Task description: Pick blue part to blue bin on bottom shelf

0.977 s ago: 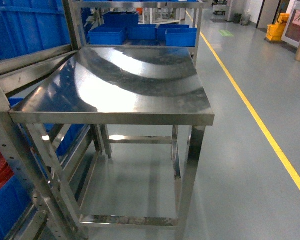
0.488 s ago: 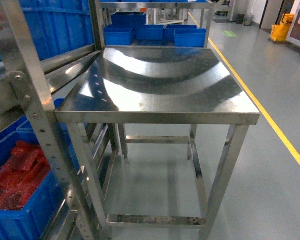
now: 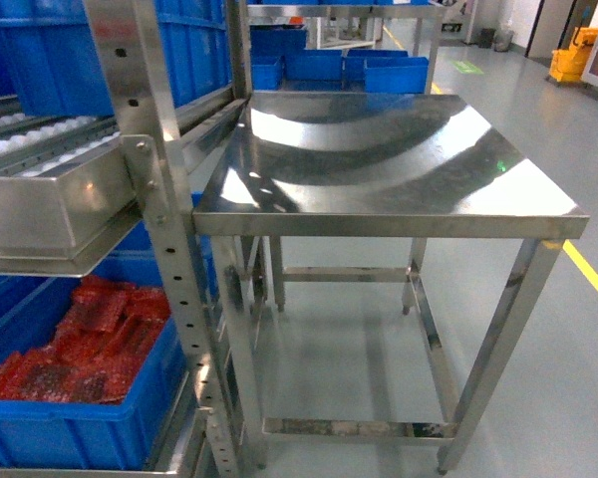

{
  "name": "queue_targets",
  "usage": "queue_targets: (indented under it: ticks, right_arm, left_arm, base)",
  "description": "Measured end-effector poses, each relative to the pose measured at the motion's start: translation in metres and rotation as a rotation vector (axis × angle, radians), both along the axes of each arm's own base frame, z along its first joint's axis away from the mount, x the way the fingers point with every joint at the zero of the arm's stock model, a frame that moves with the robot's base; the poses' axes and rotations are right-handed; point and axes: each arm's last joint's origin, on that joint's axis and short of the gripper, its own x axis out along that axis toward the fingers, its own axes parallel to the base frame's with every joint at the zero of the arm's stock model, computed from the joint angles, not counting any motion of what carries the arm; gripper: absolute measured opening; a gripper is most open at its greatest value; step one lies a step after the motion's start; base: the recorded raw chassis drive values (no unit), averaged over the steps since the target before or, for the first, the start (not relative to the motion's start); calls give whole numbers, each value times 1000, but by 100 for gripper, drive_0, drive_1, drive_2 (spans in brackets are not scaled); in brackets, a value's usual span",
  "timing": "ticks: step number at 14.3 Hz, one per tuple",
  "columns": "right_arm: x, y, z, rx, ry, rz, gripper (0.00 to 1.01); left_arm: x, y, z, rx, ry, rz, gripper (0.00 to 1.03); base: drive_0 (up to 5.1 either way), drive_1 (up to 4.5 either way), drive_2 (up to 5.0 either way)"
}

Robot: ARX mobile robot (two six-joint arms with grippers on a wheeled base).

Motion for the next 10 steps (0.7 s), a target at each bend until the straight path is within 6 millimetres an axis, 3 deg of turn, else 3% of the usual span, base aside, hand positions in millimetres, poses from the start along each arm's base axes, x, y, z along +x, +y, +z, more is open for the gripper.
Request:
queue_targets:
  ticks: [10]
  right_arm:
    - [0, 0, 0, 0, 3, 0, 98]
  left_arm:
    - [0, 0, 0, 0, 0, 0, 44]
  base:
    - [-497, 231, 248]
